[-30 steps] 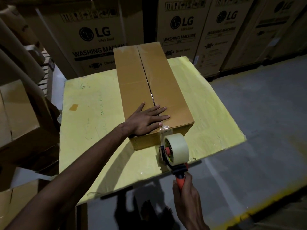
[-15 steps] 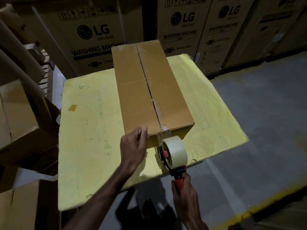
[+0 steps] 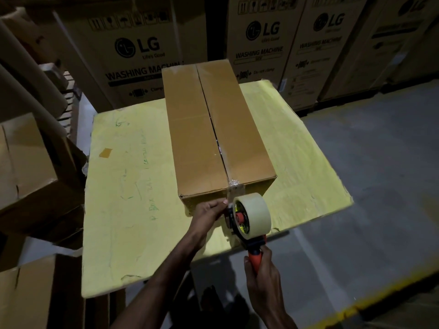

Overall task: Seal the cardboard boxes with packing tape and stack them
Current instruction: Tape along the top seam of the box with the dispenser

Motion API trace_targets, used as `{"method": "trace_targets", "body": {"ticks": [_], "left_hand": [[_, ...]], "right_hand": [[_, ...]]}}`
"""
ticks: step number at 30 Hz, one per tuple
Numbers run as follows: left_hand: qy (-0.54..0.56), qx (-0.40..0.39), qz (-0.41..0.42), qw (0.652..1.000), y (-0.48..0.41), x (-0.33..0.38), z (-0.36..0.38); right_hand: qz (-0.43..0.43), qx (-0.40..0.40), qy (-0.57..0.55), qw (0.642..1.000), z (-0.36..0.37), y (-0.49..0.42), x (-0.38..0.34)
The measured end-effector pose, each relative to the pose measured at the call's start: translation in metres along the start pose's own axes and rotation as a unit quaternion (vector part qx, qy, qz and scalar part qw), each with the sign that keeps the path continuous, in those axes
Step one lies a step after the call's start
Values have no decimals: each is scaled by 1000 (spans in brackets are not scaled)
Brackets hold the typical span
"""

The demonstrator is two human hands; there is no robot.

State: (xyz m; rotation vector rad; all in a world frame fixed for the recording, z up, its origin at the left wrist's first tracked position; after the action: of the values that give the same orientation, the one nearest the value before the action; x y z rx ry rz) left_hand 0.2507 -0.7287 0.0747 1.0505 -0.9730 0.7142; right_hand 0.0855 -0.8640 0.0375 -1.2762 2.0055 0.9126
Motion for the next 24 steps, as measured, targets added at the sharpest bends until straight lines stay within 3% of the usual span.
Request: {"method": "trace_targets", "body": {"ticks": [7,15,24], "left_hand": [[-110,37,45,992,-10,7,4],[-111,78,17,991,-15,5,4],[-203,184,121,954,-5,12,21]], "right_hand": [[10,10,-7,1000,1,1,-4],[-28,43,26,998,-6,7,-22],[-67,84,55,993,0,13,-39]]}}
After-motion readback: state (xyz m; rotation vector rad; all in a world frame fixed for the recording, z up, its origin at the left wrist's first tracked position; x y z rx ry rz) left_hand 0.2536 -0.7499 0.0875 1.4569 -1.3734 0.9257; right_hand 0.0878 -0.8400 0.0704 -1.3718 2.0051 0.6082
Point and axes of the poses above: each hand's wrist, its own y-axis away from the middle knuckle, its own z-axis out of the palm, x = y × z, the point moved 1 cm from there along -y, towards the middle knuckle, and after that the axes turned 5 degrees about -x, right-handed, at the moved point
